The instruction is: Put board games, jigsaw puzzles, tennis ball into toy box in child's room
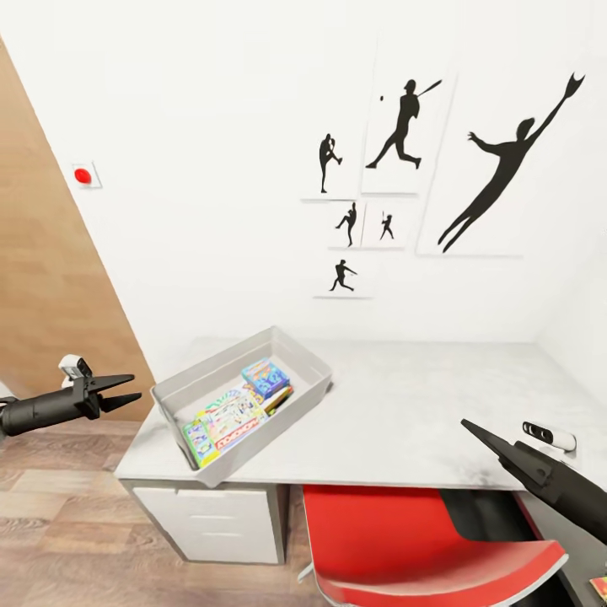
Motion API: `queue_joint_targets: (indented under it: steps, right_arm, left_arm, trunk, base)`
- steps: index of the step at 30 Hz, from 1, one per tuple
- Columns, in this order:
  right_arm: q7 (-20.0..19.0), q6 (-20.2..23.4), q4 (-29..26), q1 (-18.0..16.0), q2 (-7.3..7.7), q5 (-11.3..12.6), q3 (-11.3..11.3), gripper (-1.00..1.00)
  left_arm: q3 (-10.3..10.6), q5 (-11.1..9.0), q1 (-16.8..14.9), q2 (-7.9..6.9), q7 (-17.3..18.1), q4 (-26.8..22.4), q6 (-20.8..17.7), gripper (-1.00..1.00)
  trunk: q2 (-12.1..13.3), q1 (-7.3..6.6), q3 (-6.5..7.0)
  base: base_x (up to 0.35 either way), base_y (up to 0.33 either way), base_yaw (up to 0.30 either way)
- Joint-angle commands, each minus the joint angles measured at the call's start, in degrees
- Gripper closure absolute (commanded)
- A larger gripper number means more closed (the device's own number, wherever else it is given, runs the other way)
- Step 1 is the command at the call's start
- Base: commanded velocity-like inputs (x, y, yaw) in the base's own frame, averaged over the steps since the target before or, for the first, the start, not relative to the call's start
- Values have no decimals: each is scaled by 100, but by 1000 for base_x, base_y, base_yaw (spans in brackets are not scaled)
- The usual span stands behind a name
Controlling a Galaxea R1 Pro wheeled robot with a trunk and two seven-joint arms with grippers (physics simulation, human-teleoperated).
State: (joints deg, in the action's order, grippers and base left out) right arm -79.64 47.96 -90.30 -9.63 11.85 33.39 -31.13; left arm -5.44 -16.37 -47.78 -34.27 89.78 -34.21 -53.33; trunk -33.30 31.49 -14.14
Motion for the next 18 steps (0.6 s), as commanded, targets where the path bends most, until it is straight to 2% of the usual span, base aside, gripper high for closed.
queue_joint_targets:
  steps: [1, 7, 18]
  right_arm:
    - [-11, 47, 2, -4, 1, 13, -3, -100]
    - [-3, 29, 10, -4, 1, 11, -1, -100]
    - [10, 28, 21, -7, 1, 10, -5, -100]
  left_arm:
    - [4, 3, -3, -1, 22, -2, -61, -100]
    - [8, 3, -3, -1, 22, -6, -63, -100]
    - [13, 3, -3, 6, 22, -7, -63, -100]
  trunk:
    - [34, -21, 12]
    - [275, -153, 125]
    - [716, -395, 324]
  base:
    - [-81, 0, 0]
    - [-104, 0, 0]
    - [-16, 0, 0]
